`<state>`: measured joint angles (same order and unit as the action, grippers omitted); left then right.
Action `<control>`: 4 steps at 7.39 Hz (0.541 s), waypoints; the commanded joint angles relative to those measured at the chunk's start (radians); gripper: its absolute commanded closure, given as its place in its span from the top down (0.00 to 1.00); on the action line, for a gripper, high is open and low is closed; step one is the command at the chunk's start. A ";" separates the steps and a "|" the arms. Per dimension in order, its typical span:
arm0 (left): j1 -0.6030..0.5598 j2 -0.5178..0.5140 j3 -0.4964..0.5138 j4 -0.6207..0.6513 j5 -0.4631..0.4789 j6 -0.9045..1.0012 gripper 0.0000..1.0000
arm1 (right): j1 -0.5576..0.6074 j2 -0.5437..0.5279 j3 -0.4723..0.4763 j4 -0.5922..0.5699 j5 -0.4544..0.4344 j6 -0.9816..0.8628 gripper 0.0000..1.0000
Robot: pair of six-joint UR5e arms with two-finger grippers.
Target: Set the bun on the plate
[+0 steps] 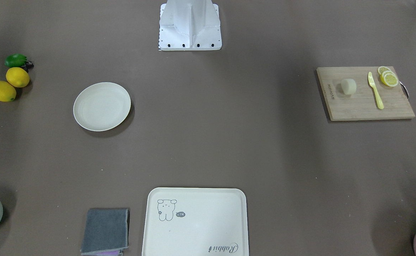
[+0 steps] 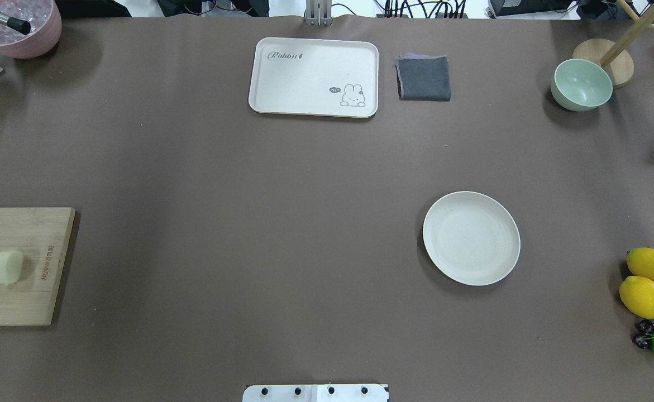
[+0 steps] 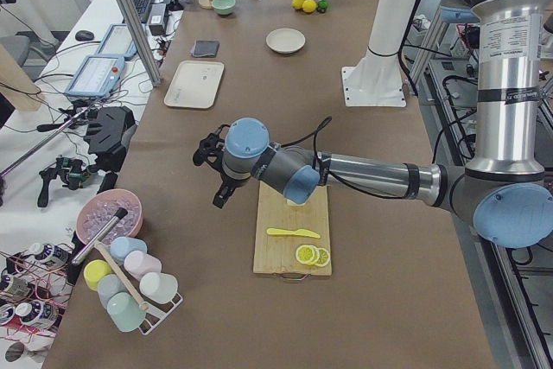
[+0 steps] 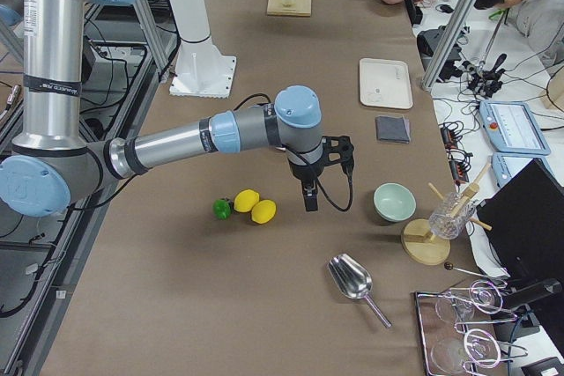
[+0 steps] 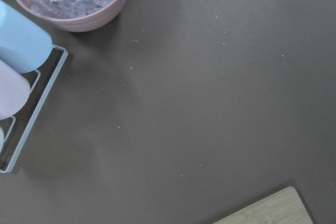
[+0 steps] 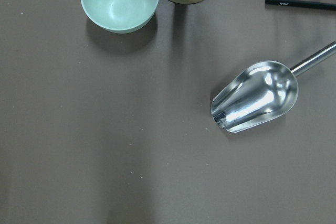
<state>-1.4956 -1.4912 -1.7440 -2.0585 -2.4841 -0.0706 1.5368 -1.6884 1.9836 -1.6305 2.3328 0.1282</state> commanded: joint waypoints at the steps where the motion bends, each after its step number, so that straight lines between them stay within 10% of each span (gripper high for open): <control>1: 0.003 0.009 -0.012 -0.031 -0.015 -0.089 0.98 | -0.174 -0.010 -0.031 0.217 -0.010 0.342 0.99; 4: 0.005 0.011 -0.012 -0.032 -0.016 -0.092 0.98 | -0.523 -0.033 -0.158 0.736 -0.220 0.872 0.99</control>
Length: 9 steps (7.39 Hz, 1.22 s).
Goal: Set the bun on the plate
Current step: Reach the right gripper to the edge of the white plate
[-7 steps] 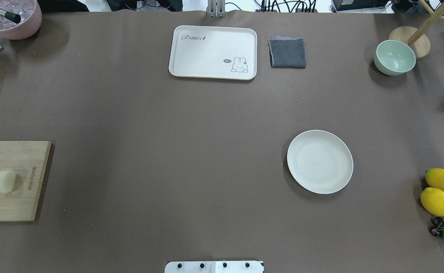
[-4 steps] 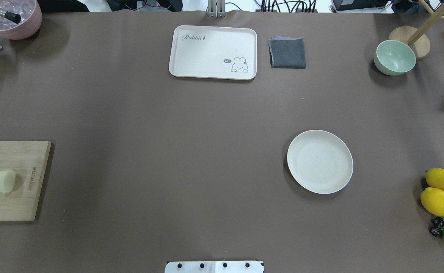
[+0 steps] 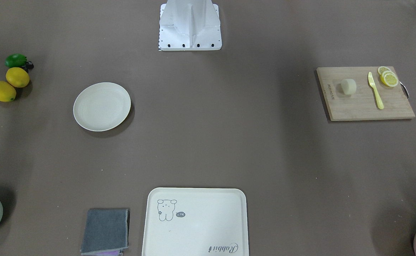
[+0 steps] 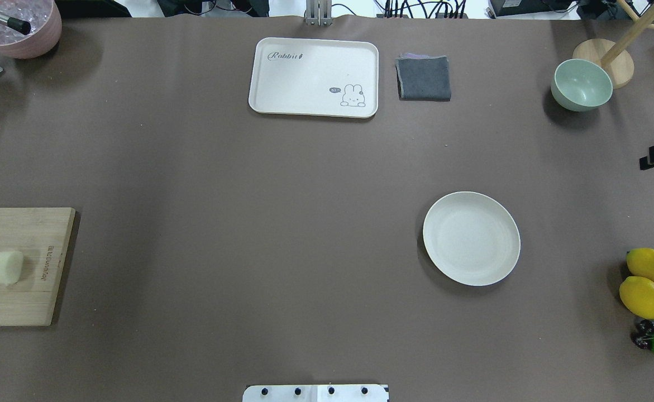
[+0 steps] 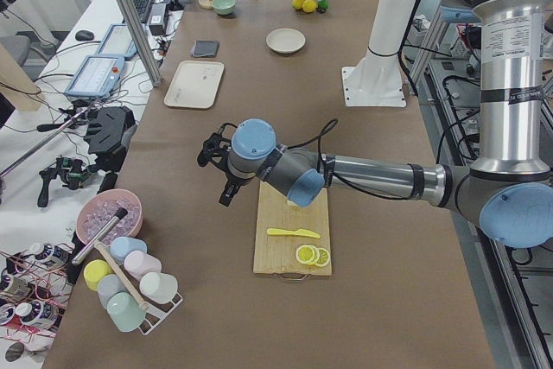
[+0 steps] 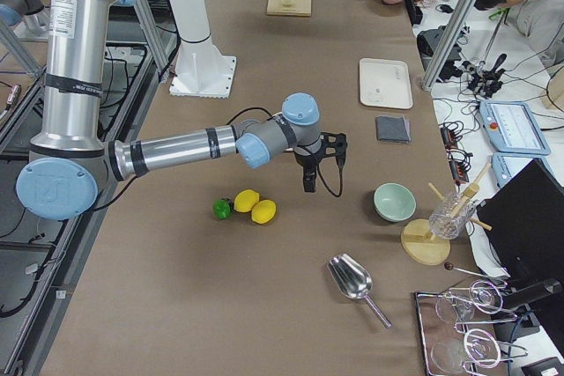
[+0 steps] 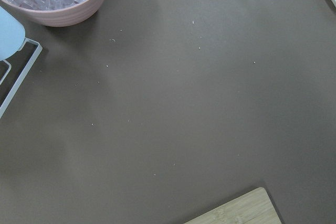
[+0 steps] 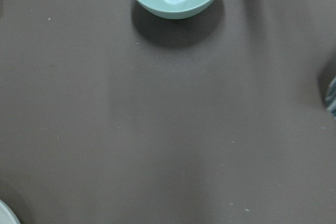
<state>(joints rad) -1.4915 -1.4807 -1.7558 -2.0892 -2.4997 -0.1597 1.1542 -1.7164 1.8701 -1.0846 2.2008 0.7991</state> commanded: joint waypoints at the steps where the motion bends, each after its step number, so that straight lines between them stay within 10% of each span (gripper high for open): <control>1: 0.000 0.000 -0.001 -0.002 0.001 -0.003 0.98 | -0.250 -0.005 -0.048 0.249 -0.164 0.324 0.98; 6: 0.000 0.000 0.001 0.000 0.001 -0.004 0.98 | -0.592 0.038 -0.045 0.331 -0.458 0.632 0.69; 9: 0.000 0.000 0.001 -0.002 0.001 -0.014 0.98 | -0.634 0.023 -0.025 0.330 -0.463 0.632 0.00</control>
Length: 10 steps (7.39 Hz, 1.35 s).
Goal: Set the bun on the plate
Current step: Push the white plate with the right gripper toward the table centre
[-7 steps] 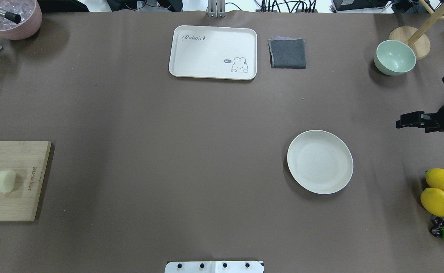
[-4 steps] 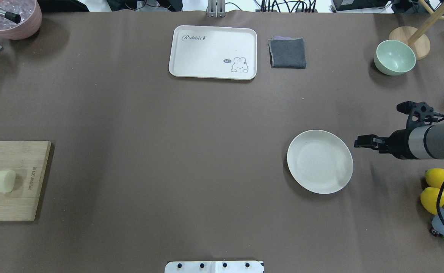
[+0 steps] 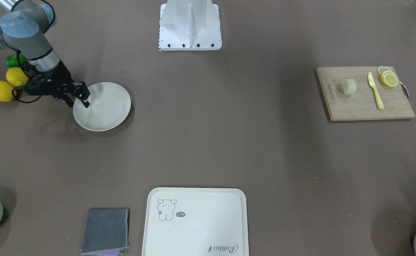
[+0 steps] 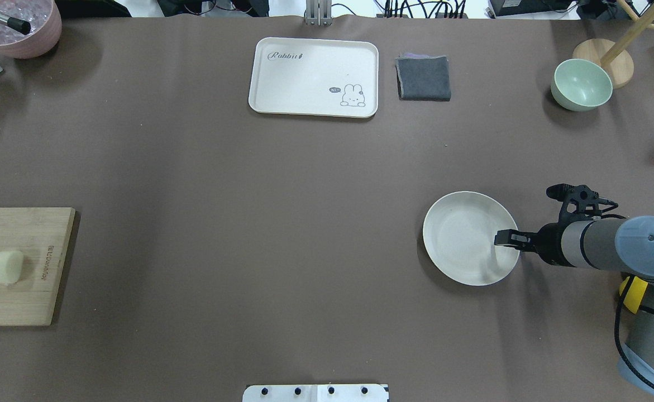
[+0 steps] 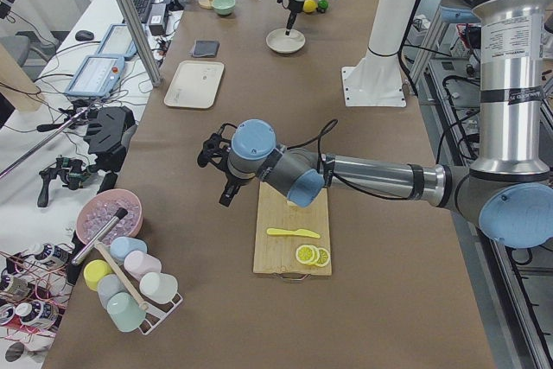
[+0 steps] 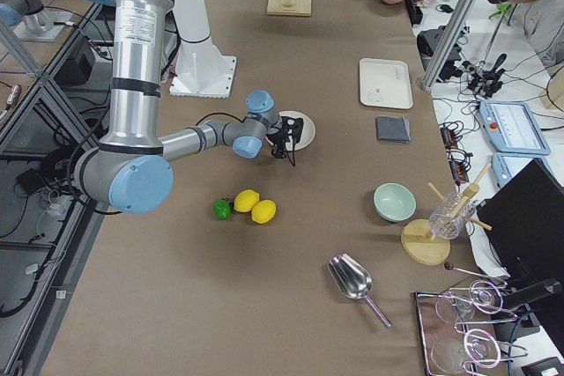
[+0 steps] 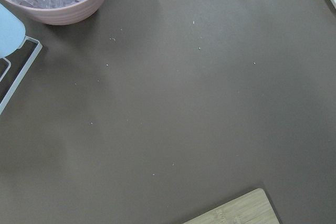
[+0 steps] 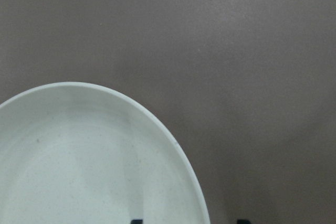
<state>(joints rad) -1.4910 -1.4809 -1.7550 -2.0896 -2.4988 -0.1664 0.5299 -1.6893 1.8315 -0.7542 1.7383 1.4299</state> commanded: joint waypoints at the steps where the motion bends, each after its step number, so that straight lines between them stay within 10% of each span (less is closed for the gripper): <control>1: 0.002 0.001 0.000 -0.001 0.000 -0.010 0.98 | -0.011 -0.004 0.023 -0.002 0.004 0.001 0.00; 6: 0.002 0.001 0.002 -0.009 0.000 -0.012 0.98 | -0.042 0.101 0.045 -0.026 -0.008 0.108 0.00; 10: 0.003 0.001 0.006 -0.007 -0.002 -0.012 0.98 | -0.192 0.498 0.017 -0.446 -0.196 0.325 0.00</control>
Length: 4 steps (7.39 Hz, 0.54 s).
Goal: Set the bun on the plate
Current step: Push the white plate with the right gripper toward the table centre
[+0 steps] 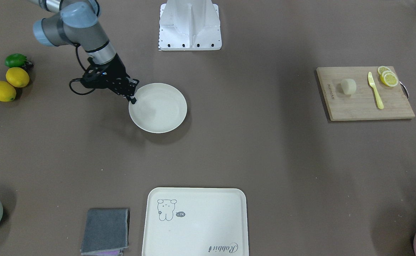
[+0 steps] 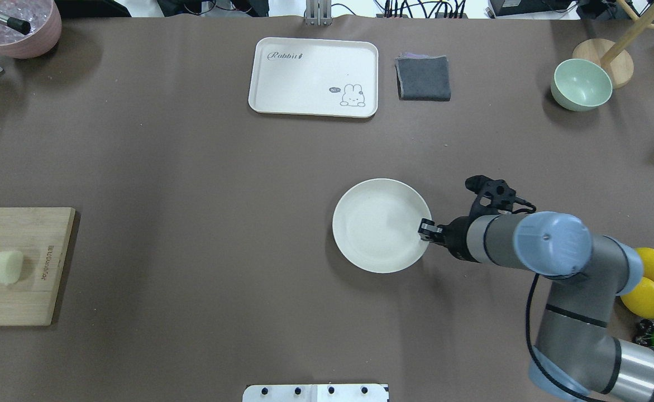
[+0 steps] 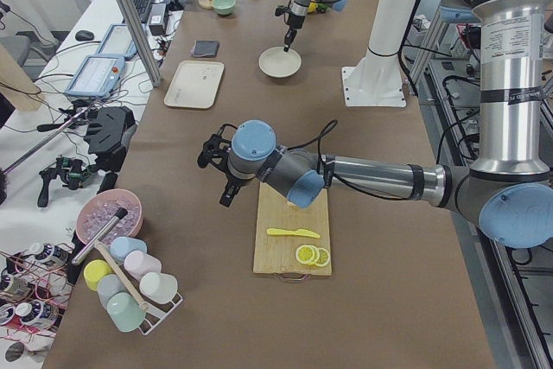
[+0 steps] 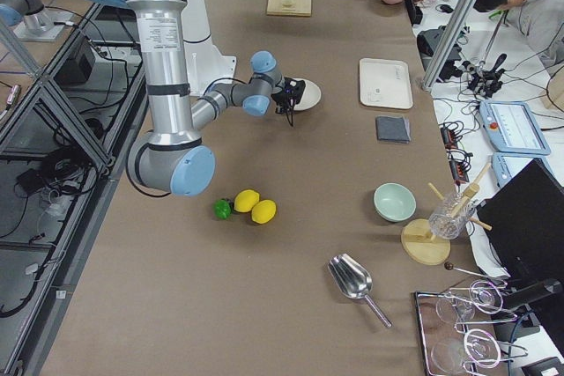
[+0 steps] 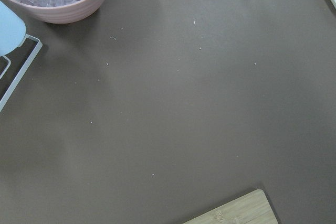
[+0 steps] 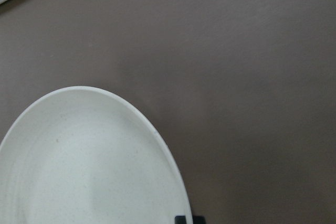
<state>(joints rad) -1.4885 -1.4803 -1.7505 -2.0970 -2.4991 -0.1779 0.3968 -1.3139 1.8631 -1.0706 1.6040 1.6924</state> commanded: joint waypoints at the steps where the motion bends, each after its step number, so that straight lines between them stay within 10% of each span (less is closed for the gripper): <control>1: 0.014 0.000 0.002 0.000 0.000 -0.008 0.98 | -0.091 0.181 -0.019 -0.165 -0.082 0.066 0.00; 3: 0.025 0.002 0.003 0.000 0.000 -0.012 0.98 | -0.107 0.301 -0.127 -0.164 -0.096 0.064 0.00; 4: 0.027 0.005 0.003 0.000 0.000 -0.012 0.98 | -0.107 0.314 -0.142 -0.164 -0.099 0.064 0.25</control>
<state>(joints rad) -1.4655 -1.4784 -1.7475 -2.0970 -2.4989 -0.1894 0.2943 -1.0400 1.7594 -1.2332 1.5118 1.7558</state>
